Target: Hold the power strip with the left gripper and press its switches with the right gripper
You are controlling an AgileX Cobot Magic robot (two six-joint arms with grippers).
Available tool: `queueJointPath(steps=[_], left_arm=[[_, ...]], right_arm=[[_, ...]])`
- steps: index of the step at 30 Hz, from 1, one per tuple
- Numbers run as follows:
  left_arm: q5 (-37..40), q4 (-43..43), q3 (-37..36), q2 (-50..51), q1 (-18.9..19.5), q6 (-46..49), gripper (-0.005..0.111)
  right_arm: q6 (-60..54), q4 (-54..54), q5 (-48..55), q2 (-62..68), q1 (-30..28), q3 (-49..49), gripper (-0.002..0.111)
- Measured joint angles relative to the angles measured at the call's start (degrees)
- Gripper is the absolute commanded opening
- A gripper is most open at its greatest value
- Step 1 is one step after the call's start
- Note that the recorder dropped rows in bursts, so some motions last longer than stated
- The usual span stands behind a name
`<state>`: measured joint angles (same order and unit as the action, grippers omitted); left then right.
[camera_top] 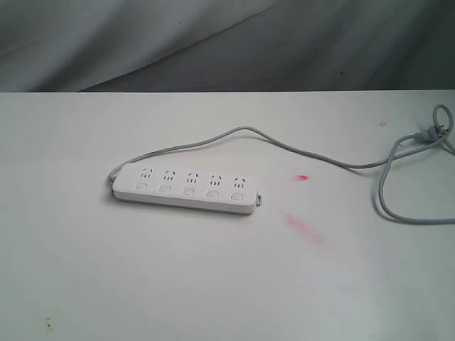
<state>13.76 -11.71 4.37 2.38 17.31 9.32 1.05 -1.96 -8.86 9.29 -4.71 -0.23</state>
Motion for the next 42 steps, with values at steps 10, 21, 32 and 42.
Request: queueJointPath(steps=[10, 21, 32, 42], left_arm=[[8.0, 2.8, -0.8, -1.2, -10.1, -3.1, 0.001], [8.7, 3.2, -0.8, -1.2, -22.3, -3.2, 0.001], [8.7, 3.2, -0.8, -1.2, -22.7, -3.2, 0.001], [8.7, 3.2, -0.8, -1.2, -22.7, -3.2, 0.001]], right_arm=[[0.0, 0.0, 0.0, 0.0, 0.0, 0.0, 0.000], [0.0, 0.0, 0.0, 0.0, 0.0, 0.0, 0.000], [0.0, 0.0, 0.0, 0.0, 0.0, 0.0, 0.000], [0.0, 0.0, 0.0, 0.0, 0.0, 0.0, 0.000]])
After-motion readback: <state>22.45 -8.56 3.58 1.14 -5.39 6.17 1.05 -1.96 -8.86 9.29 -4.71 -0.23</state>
